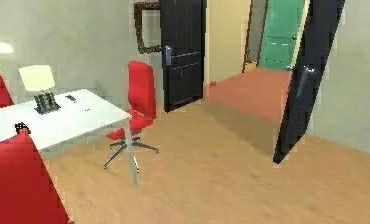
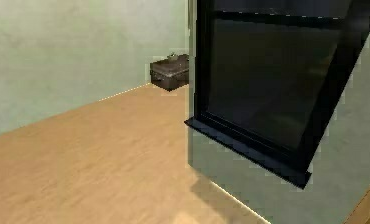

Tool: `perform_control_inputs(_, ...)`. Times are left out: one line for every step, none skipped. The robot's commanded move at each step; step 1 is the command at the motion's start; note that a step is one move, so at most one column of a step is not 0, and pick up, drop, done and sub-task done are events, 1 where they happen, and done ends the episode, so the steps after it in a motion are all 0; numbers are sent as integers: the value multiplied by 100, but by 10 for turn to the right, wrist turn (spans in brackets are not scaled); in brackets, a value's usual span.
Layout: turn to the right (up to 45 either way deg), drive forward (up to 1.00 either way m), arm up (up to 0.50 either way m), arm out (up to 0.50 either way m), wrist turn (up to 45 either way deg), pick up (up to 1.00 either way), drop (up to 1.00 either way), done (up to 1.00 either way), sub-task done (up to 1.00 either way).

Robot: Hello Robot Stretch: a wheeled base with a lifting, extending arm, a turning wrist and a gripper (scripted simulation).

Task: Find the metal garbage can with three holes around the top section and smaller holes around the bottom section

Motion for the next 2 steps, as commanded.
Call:
perform_control_inputs(60, 0, 0, 0, 0, 0, 0, 0, 0)
perform_control_inputs(0, 100, 0, 0, 0, 0, 0, 0, 0)
